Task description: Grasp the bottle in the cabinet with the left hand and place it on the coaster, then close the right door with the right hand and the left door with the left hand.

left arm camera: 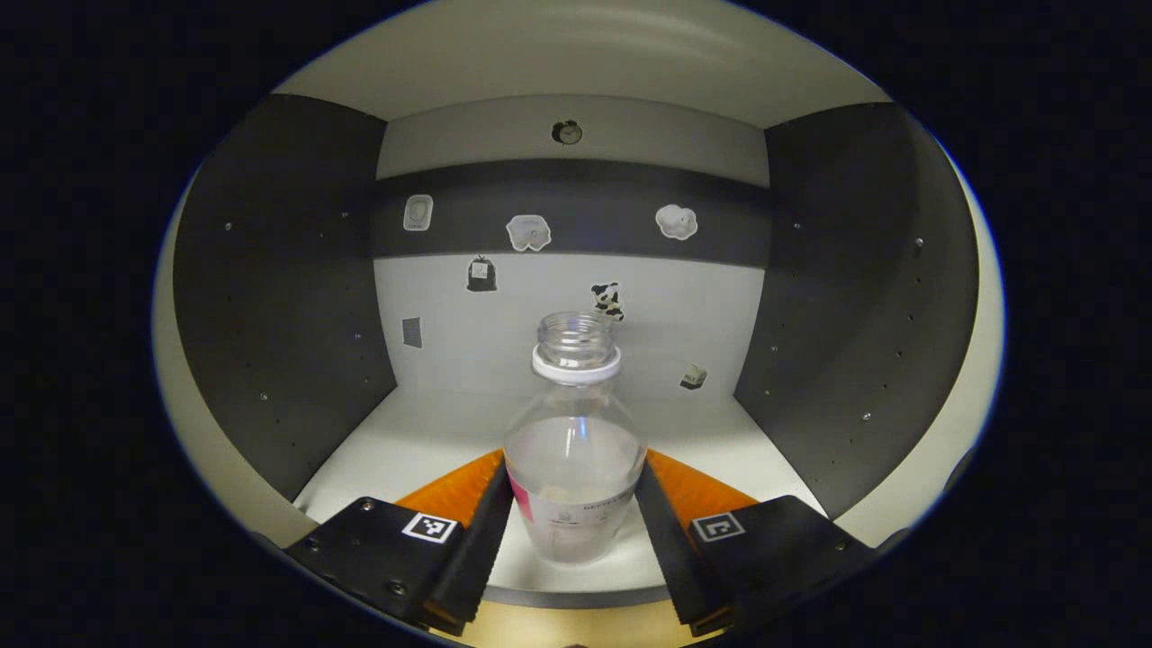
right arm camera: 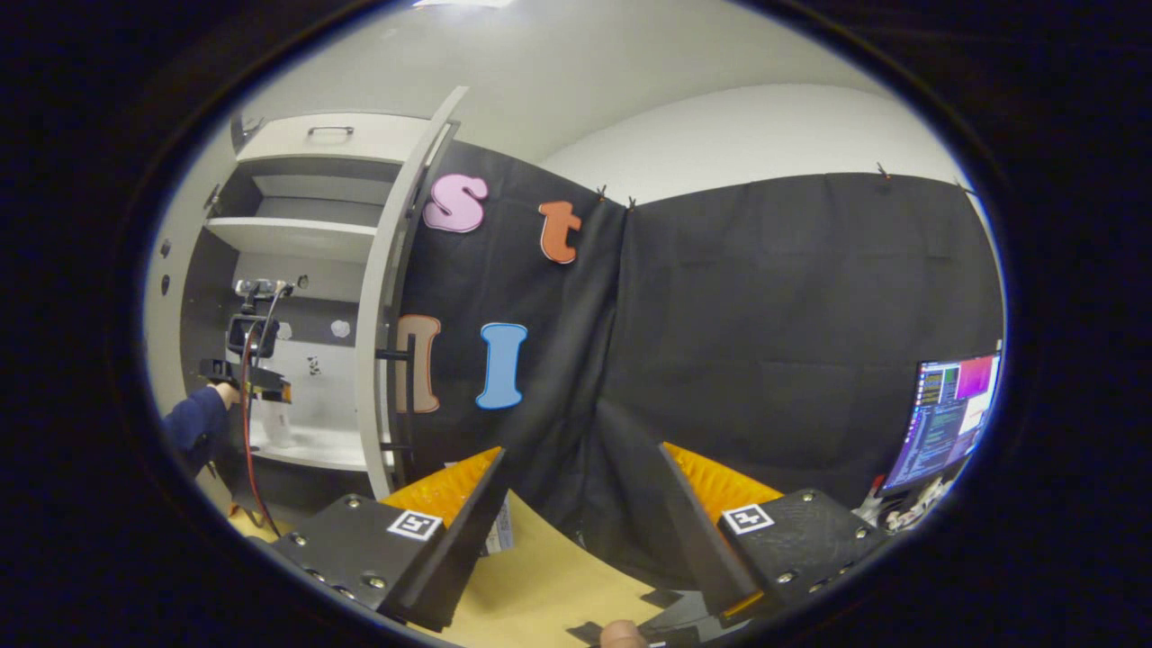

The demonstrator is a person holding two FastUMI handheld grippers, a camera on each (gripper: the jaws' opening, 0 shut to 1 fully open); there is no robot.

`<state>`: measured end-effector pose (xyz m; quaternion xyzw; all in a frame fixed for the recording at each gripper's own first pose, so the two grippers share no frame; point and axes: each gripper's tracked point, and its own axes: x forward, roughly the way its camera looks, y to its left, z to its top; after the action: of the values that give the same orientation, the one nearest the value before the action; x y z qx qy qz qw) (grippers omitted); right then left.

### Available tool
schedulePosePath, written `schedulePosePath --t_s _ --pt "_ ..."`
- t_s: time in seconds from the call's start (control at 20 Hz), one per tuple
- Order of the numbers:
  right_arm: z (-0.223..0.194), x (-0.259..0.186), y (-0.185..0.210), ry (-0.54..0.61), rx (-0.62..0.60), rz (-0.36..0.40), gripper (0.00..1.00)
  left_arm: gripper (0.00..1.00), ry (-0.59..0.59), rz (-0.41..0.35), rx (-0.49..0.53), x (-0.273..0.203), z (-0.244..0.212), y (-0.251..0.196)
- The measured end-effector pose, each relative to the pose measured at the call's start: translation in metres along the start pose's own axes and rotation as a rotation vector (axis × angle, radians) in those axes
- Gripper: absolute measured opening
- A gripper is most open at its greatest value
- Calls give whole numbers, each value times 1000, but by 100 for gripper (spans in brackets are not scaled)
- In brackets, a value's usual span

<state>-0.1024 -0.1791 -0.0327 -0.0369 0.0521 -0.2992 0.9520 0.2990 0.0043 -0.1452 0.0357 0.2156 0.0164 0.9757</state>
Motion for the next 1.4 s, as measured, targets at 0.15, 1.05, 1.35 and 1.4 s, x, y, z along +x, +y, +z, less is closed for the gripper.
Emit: schedulePosePath --t_s 0.15,1.05,1.35,1.4 --pt "-2 -2 1 7 9 14 98 77 29 -38 -12 -7 -2 -6" --pt "16 2 65 -50 47 318 98 76 -54 -286 -84 -180 -109 -3" --pt "19 -1 91 -59 38 415 98 77 89 -295 -151 -205 -217 17" --pt "19 -1 93 -62 39 424 98 77 100 -306 -154 -209 -230 18"
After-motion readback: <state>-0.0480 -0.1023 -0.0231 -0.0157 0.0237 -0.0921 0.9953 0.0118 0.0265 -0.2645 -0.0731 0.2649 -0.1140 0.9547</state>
